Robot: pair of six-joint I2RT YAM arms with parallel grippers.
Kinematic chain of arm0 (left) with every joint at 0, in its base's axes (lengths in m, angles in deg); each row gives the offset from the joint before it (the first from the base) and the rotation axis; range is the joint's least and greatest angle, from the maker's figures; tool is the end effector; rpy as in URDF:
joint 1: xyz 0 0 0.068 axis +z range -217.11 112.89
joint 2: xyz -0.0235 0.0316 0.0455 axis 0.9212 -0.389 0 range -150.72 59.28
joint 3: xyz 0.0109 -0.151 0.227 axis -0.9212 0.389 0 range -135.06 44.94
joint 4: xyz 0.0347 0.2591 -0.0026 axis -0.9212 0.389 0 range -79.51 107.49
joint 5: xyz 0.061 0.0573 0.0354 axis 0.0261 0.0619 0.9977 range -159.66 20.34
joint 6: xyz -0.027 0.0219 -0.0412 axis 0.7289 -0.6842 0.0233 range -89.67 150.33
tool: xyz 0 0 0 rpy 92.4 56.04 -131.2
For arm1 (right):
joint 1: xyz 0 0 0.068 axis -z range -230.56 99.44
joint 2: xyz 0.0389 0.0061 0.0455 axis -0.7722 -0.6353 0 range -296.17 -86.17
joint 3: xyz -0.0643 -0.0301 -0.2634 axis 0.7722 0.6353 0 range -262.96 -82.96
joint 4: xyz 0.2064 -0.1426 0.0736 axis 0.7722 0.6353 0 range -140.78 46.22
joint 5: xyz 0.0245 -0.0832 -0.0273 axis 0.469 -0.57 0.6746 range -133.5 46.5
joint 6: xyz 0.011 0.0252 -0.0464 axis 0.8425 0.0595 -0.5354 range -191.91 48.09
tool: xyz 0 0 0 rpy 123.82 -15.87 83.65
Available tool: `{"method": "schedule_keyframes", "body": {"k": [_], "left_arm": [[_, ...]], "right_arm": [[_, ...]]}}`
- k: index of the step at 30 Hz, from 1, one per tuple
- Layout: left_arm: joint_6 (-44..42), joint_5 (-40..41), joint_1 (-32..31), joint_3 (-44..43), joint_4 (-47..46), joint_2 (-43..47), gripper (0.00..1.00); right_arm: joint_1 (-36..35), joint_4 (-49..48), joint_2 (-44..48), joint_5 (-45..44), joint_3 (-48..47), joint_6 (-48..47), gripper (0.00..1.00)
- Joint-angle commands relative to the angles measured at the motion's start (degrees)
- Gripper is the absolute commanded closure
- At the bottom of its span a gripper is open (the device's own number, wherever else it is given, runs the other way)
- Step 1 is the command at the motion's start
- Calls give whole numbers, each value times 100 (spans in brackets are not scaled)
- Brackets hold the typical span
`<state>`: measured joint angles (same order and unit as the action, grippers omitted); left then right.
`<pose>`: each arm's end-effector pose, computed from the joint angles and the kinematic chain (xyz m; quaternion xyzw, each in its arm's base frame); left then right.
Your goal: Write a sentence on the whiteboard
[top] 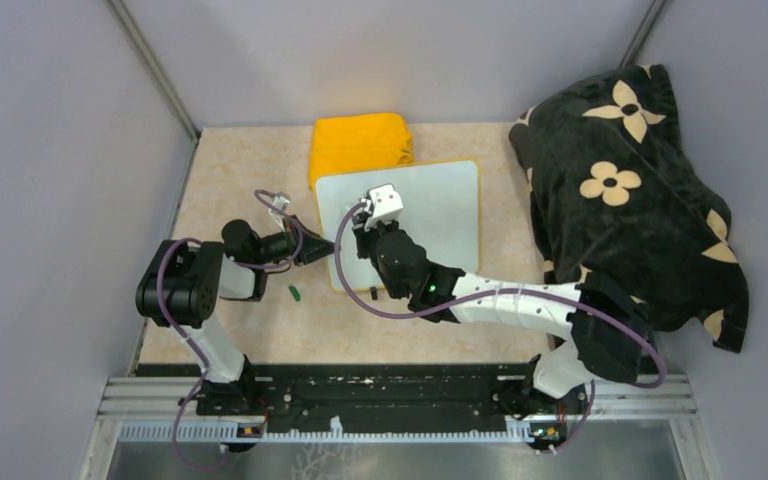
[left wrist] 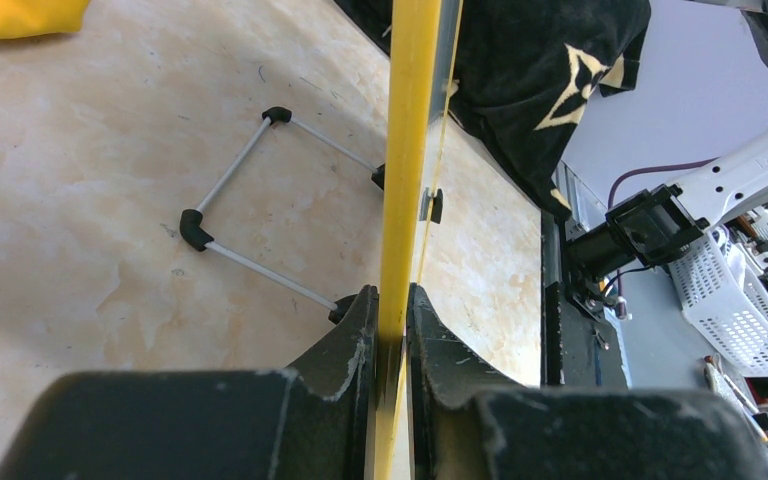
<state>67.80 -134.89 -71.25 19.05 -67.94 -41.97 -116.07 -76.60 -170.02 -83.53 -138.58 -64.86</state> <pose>0.2771 -0.0524 0.1554 0.2086 0.6672 -0.5638 0.4397 0.1606 0.2973 0.3086 -0.1246 0.7075 0.1857 0.6704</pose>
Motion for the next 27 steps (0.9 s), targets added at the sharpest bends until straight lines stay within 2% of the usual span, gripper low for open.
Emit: {"method": "schedule_keyframes", "body": {"k": [1, 27], "left_arm": [[-171, 186, 36, -38, 117, 3, 100], [-172, 199, 36, -22, 100, 3, 100]], "right_arm": [[-60, -84, 3, -95, -330, 54, 100], [-58, 243, -495, -524, -761, 218, 100]]}}
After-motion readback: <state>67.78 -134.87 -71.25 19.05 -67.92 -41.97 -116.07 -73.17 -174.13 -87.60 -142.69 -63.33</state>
